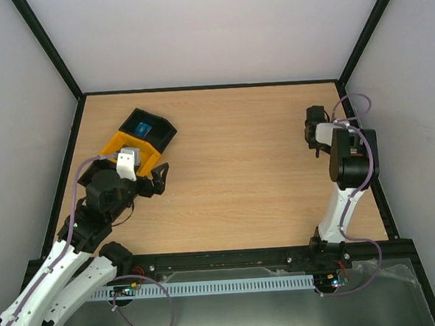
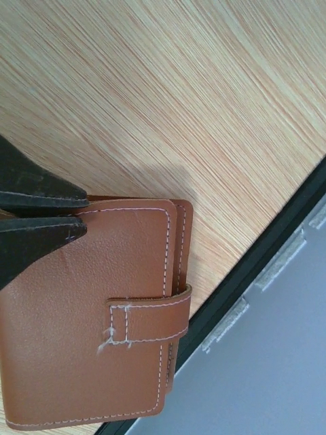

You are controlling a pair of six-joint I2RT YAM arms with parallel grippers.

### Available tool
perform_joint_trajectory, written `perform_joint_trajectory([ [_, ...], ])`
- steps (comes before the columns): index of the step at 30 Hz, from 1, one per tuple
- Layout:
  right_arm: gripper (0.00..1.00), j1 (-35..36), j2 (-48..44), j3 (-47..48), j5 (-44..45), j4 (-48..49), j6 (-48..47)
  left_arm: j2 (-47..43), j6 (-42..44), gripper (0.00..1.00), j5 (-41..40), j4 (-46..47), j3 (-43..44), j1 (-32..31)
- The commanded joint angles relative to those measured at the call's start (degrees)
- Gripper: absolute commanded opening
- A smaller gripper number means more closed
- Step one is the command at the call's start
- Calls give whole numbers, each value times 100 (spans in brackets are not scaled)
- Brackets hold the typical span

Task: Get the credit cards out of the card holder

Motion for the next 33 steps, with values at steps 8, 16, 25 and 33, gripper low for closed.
perform_joint_trajectory([
  [8, 2, 805, -859, -527, -878, -85, -311, -40, 58, 100, -133, 29, -50, 19],
  [16, 2, 1588, -1531, -945, -1766, 9, -280, -19, 24, 100, -227, 22, -51, 28],
  [25, 2, 2863, -2201, -1397, -2404, 121, -302, 12, -125, 100, -277, 71, -87, 25],
  [33, 2, 3823, -2922, -1618, -3711, 181, -365, 62, -561, 98, 447, 545, -226, 23],
])
